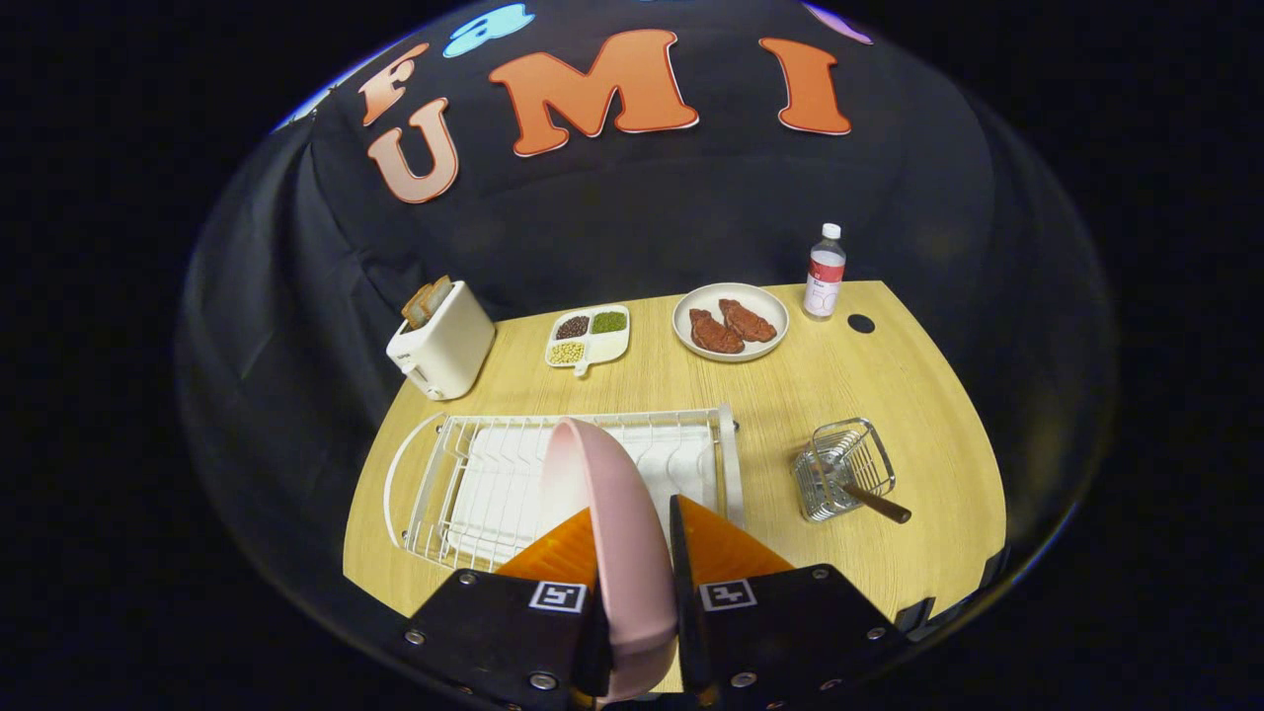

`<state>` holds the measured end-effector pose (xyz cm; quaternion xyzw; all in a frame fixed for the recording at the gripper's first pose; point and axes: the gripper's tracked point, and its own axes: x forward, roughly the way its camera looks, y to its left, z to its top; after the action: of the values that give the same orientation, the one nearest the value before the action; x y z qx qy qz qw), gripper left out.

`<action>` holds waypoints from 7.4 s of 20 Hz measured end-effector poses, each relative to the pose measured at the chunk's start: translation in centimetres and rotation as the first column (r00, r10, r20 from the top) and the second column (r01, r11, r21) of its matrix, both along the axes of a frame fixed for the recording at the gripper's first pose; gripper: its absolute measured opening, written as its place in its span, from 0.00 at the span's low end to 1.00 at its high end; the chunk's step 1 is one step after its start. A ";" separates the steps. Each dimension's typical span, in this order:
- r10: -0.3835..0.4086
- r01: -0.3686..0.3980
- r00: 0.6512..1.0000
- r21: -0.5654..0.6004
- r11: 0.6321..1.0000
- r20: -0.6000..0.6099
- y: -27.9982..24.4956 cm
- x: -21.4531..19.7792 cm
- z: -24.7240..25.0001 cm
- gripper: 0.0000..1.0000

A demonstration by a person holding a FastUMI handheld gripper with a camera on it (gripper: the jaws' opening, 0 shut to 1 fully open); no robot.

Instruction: Take the plate from the dish rack, then take the spoon from the basket and place it into the plate.

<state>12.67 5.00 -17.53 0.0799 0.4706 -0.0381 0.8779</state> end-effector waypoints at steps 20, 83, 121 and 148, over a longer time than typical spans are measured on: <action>-0.035 0.048 0.997 0.192 0.980 -0.072 -1.3 -13.2 -7.7 0.28; -0.138 0.230 0.818 -0.098 0.968 0.558 -18.3 0.2 -5.2 0.10; 0.212 -0.271 0.764 0.005 0.963 0.609 0.8 -13.2 1.2 0.08; 0.326 -0.395 0.781 0.018 0.918 0.532 1.7 -19.9 -7.4 0.09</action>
<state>-7.21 6.69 -24.93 0.0518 0.2242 0.1840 0.9556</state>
